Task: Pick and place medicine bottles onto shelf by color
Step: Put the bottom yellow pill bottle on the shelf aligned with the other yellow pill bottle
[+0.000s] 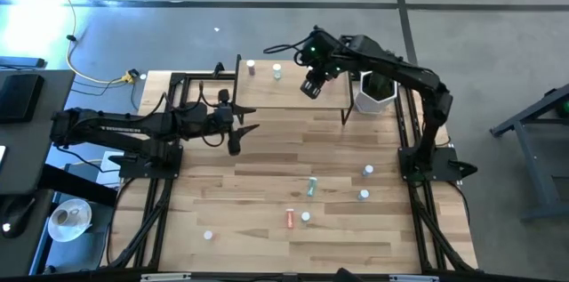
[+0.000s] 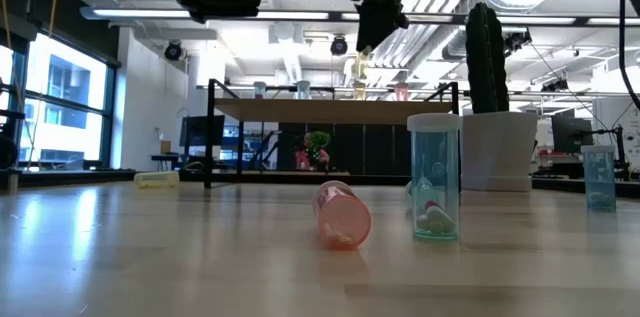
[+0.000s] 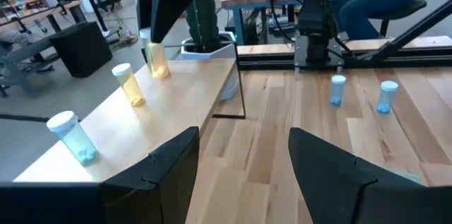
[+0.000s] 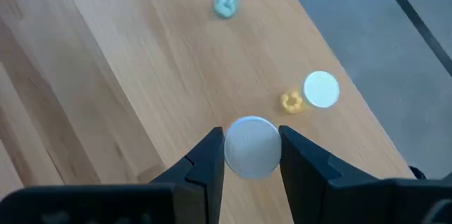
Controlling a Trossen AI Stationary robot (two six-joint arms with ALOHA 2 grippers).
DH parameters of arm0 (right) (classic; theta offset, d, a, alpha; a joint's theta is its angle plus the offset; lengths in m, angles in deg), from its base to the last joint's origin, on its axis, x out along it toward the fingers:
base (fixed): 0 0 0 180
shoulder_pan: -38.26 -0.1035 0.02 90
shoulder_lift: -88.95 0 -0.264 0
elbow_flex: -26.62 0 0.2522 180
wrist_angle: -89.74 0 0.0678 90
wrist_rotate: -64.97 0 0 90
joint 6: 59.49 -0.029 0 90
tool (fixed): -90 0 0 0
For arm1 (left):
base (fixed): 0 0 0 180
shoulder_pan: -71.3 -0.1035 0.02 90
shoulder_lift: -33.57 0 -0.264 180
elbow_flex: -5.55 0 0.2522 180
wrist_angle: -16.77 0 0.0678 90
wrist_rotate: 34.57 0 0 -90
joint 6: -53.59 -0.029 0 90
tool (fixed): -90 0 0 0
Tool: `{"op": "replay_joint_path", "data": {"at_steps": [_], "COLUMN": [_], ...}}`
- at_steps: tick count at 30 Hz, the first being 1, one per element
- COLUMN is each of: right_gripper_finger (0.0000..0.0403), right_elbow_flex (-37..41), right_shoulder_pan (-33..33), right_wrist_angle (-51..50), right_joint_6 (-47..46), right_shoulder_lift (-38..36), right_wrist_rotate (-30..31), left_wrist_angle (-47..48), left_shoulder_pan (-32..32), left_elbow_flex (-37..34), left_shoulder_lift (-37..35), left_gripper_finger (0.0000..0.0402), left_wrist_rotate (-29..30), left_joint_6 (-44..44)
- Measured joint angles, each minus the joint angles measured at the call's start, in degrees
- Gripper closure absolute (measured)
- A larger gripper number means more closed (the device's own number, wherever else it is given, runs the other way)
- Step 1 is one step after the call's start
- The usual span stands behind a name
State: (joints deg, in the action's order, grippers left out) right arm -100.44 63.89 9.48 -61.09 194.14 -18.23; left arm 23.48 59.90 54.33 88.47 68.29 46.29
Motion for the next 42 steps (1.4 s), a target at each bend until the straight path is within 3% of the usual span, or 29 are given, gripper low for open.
{"op": "replay_joint_path", "data": {"at_steps": [17, 32, 42], "right_gripper_finger": [0.0304, 0.0303, 0.0242], "right_elbow_flex": [0.0, 0.7, 0.9], "right_shoulder_pan": [0.3, 0.4, 0.4], "right_wrist_angle": [-1.3, -1.2, -1.4], "right_joint_6": [0.0, -1.0, -0.9], "right_shoulder_lift": [5.7, 5.8, 5.9], "right_wrist_rotate": [-1.3, -1.1, 1.7], "left_wrist_angle": [0.0, 0.0, 0.0], "left_shoulder_pan": [0.0, 0.0, 0.0], "left_elbow_flex": [0.0, 0.0, 0.0], "left_shoulder_lift": [0.0, 0.0, 0.0], "left_gripper_finger": [0.0194, 0.0194, 0.0194], "left_wrist_rotate": [0.0, 0.0, 0.0], "left_joint_6": [0.2, 0.2, 0.2]}}
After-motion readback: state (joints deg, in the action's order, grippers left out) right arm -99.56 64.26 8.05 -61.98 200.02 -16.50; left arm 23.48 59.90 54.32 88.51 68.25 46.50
